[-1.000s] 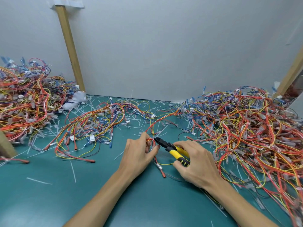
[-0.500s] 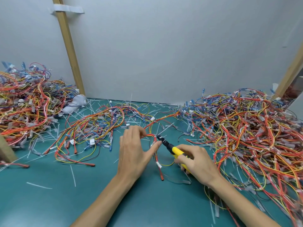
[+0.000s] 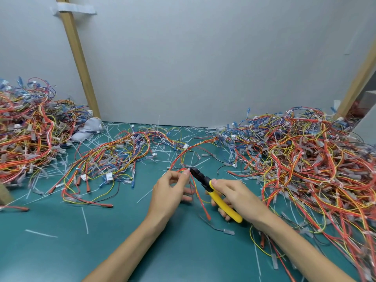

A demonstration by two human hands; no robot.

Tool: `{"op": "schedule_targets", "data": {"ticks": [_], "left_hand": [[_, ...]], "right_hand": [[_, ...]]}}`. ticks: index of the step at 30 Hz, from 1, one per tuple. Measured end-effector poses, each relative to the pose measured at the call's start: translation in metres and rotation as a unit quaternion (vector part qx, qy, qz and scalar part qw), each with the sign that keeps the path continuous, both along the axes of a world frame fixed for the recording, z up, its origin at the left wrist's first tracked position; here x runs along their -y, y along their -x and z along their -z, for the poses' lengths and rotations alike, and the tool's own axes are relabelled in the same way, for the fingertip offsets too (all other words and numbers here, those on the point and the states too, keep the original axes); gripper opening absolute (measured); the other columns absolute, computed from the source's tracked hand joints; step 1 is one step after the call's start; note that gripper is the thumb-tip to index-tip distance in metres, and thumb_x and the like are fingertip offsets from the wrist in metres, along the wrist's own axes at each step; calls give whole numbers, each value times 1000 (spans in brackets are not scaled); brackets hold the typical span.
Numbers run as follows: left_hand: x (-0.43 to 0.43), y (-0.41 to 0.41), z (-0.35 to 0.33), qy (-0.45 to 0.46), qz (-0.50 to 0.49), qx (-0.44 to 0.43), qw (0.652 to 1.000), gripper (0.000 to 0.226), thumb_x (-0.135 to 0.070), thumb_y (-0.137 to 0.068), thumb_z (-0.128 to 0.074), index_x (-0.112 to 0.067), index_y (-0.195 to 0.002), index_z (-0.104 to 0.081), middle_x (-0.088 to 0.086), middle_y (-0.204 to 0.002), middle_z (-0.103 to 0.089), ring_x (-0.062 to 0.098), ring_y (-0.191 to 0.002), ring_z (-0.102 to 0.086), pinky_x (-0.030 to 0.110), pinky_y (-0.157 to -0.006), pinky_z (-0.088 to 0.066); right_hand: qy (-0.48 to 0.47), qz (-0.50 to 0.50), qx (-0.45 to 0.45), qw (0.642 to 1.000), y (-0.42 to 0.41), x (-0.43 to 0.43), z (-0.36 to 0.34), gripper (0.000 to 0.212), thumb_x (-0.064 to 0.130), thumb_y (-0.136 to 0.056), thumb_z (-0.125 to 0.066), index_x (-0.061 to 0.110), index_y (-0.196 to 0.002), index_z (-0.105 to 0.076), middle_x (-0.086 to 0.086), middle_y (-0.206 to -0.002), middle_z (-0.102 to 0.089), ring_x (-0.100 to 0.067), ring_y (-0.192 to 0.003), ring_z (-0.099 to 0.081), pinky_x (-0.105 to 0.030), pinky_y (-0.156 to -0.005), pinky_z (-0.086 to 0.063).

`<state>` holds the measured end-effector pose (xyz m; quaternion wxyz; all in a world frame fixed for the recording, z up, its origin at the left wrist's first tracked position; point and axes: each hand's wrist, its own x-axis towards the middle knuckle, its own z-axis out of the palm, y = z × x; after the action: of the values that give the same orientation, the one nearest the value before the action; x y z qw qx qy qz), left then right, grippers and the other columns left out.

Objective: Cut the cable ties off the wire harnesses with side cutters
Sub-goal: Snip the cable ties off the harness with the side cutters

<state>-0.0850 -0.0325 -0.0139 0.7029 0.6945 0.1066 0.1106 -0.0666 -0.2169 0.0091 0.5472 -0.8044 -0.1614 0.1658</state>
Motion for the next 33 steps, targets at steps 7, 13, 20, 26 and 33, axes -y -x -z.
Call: {"op": "schedule_targets", "data": {"ticks": [7,13,20,26,33], "left_hand": [[-2,2,-8,118,67,-8,991,28,-28,-94,-61,-1,-90,-64,16,-88,-74,26,-83,-74,27,-71,-59],[0,4,-5,91,84,17,992,25,-24,-95,-60,-4,-81,-64,19,-87,-73,33,-84,-73,31,-73,-60],[-2,1,2,-58,20,76,995,16,-17,-94,-62,-6,-82,-64,12,-72,-68,29,-60,-70,31,-53,-56],[-4,-1,6,-75,24,93,993,18,-14,-93,-63,-8,-76,-62,5,-63,-66,24,-56,-69,25,-48,-50],[-2,-2,7,-98,51,110,988,20,-16,-93,-63,-6,-76,-62,0,-62,-64,21,-57,-64,29,-49,-50]], "right_hand": [[14,2,-4,1000,2,-1,-3,36,50,-98,-46,22,-83,-62,-1,-72,-66,-21,-55,-57,-30,-48,-46],[8,-2,-7,1000,4,-2,-3,35,46,-99,-48,20,-83,-63,-2,-73,-65,-20,-56,-56,-30,-49,-46],[-10,-8,-24,1000,2,-1,-2,36,44,-100,-48,14,-94,-67,-4,-77,-66,-18,-56,-57,-28,-49,-46],[-4,-18,-50,999,2,-1,-4,46,57,-91,-50,18,-102,-72,-12,-80,-68,-22,-58,-57,-28,-50,-45],[-9,-35,-85,996,1,3,-7,53,64,-86,-49,17,-92,-74,-12,-72,-64,-21,-57,-56,-27,-49,-45]]}}
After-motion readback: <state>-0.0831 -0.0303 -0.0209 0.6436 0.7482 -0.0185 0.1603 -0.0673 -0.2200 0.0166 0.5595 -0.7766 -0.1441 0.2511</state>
